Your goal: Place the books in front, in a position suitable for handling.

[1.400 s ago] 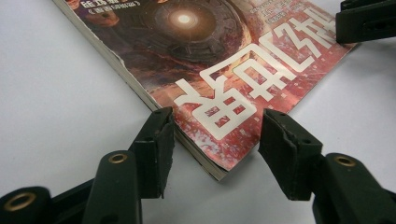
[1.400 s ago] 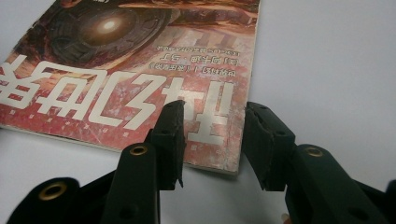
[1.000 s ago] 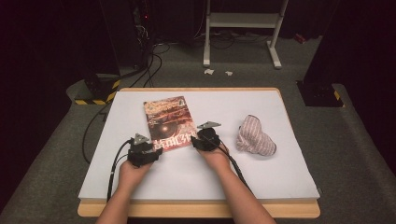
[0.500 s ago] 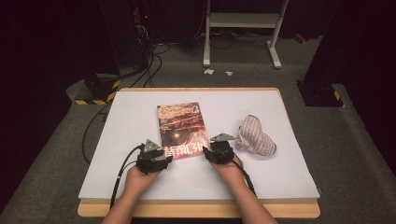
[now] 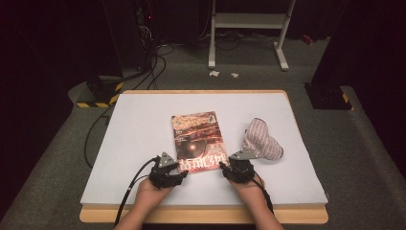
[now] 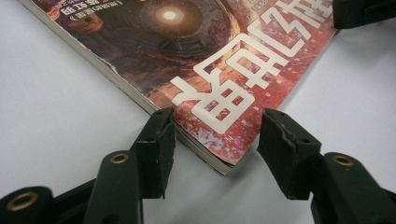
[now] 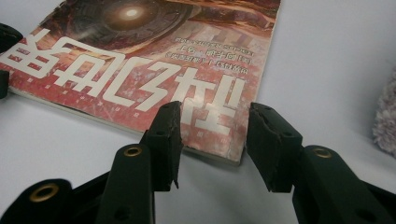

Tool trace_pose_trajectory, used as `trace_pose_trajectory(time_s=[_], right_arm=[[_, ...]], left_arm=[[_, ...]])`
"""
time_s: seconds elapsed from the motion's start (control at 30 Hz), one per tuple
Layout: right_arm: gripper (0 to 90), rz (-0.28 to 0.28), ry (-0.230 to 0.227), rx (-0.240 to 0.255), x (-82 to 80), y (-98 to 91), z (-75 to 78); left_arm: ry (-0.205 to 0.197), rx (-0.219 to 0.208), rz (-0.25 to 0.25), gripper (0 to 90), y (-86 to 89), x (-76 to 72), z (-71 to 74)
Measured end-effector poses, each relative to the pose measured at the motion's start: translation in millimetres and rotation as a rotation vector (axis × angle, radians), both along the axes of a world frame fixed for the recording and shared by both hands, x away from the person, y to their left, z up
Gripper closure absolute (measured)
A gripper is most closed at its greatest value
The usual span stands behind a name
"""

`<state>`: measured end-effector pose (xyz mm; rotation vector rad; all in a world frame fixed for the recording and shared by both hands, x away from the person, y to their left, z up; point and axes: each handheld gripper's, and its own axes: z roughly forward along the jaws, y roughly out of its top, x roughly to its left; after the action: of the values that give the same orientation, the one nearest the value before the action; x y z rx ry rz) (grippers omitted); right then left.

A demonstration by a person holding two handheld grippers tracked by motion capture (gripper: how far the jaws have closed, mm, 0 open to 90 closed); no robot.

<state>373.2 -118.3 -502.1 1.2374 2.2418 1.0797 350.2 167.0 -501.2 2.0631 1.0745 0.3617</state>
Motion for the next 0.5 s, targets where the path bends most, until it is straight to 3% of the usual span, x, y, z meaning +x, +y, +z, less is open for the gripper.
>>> trace_pose_trajectory(time_s=[0.13, 0.3, 0.5], right_arm=[[55.8, -0.015, -0.003, -0.027, -2.3, -2.5, -0.4], [54.3, -0.013, -0.014, -0.056, -0.4, -1.6, 0.2], [55.6, -0.064, -0.035, -0.087, 16.7, -4.1, 0.6]], left_arm=[[0.011, -0.020, -0.014, 47.0, 3.2, 1.6, 0.9], [-0.012, -0.024, -0.004, 44.8, 7.7, 2.0, 4.5], [-0.030, -0.038, 0.018, 42.8, 14.5, 3.5, 8.5]])
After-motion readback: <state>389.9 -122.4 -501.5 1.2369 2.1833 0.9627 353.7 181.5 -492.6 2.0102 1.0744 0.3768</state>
